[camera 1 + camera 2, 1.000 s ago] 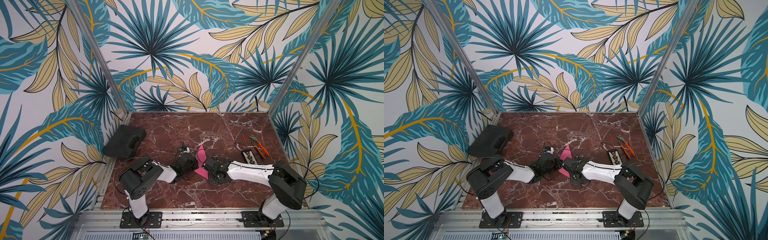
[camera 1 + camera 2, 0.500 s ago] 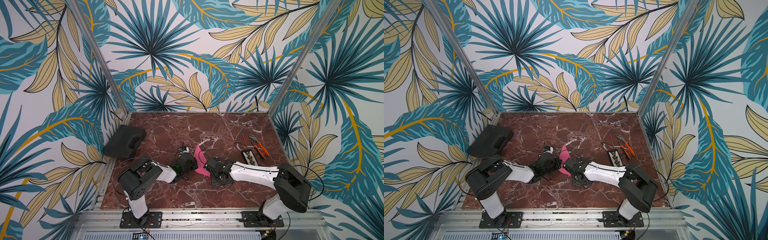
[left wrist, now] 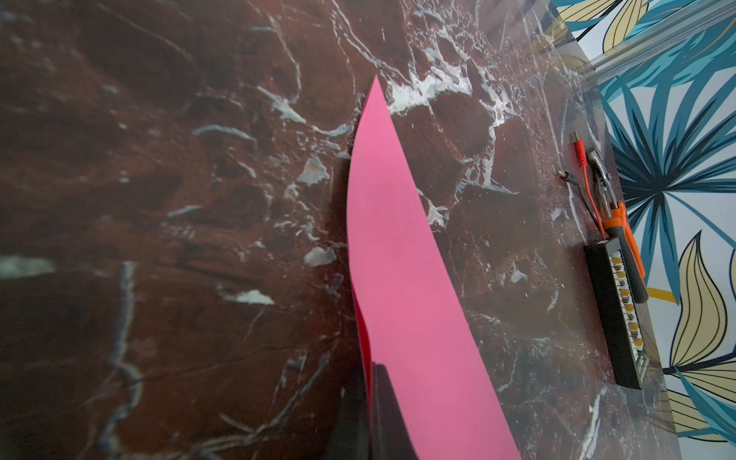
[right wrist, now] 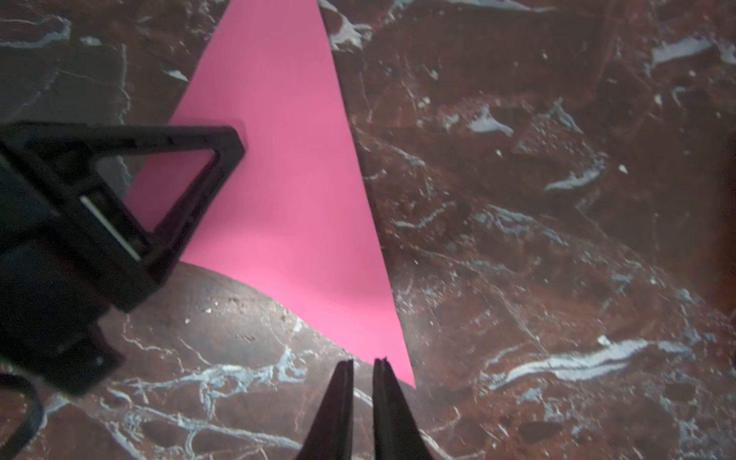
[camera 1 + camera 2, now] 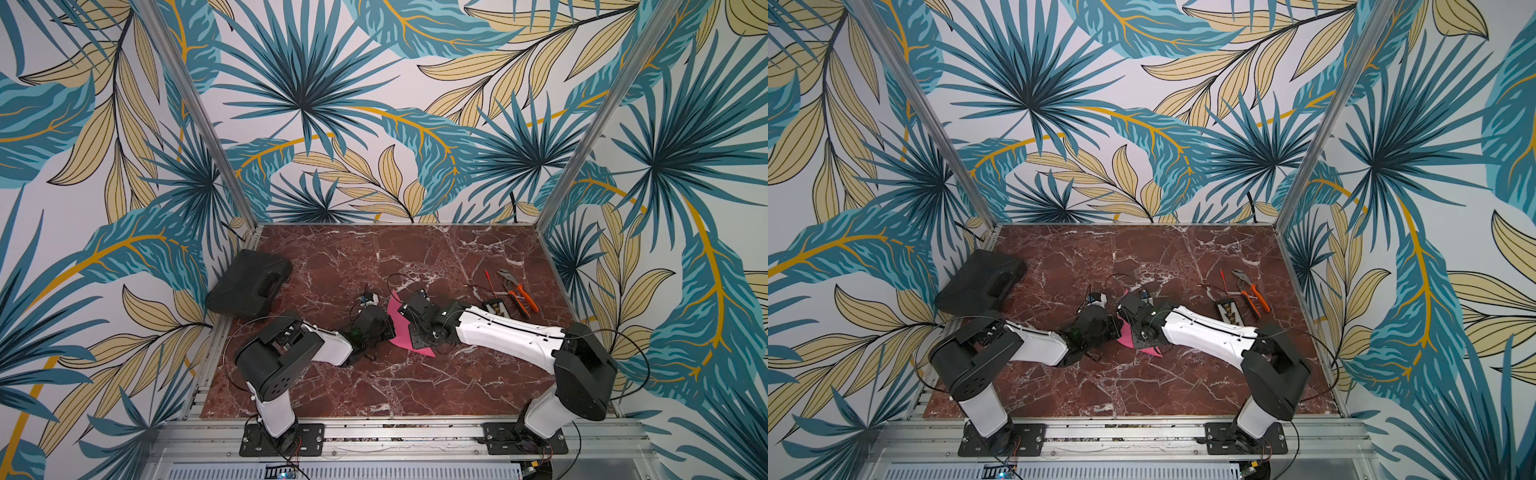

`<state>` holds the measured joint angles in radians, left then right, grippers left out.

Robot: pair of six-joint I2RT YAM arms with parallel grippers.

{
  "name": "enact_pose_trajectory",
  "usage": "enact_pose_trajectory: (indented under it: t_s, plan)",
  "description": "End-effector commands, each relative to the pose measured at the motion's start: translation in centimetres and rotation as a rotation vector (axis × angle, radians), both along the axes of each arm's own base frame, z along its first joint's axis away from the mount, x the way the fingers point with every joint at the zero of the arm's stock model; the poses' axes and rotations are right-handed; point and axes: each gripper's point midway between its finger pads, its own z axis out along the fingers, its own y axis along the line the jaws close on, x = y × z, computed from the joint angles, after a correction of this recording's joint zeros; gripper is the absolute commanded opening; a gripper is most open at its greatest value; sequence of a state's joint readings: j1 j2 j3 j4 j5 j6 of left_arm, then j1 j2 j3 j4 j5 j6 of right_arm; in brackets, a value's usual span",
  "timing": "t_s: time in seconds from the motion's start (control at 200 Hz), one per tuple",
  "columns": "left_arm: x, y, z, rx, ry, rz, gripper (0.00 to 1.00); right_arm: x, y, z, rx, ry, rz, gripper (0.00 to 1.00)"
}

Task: Fold the square paper diagonally
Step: Fold the paper at the center of the board.

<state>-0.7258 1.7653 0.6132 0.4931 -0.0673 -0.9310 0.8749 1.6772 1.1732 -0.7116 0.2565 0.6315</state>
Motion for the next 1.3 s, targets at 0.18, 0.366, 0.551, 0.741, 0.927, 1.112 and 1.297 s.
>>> enact_pose_trajectory:
  t_s: [0.18, 0.366, 0.551, 0.741, 0.927, 1.112, 1.297]
  plan:
    - [-2.3, 2.5, -3.7, 0.115, 0.116, 0.006, 0.00, 2.8, 1.6, -2.7, -0.052, 0.044, 0.045, 0.15]
    - [-2.4, 2.4, -3.7, 0.105, 0.120, 0.010, 0.00, 3.1, 0.8, -4.4, -0.053, 0.070, 0.017, 0.15]
    - [-2.4, 2.4, -3.8, 0.099, 0.125, 0.017, 0.00, 1.4, 0.0, -6.5, -0.058, 0.134, 0.012, 0.15]
    - [-2.3, 2.5, -3.8, 0.096, 0.129, 0.023, 0.00, -0.3, -1.0, -7.6, -0.050, 0.180, -0.005, 0.15]
    - [-2.4, 2.6, -3.9, 0.100, 0.131, 0.024, 0.00, -1.6, -2.2, -7.2, -0.045, 0.188, -0.024, 0.14]
    - [-2.4, 2.7, -4.0, 0.102, 0.132, 0.026, 0.00, -3.1, -3.9, -7.1, -0.048, 0.196, -0.057, 0.13]
    - [-2.4, 2.8, -4.1, 0.105, 0.135, 0.031, 0.00, -4.9, -5.0, -7.3, -0.064, 0.219, -0.067, 0.10]
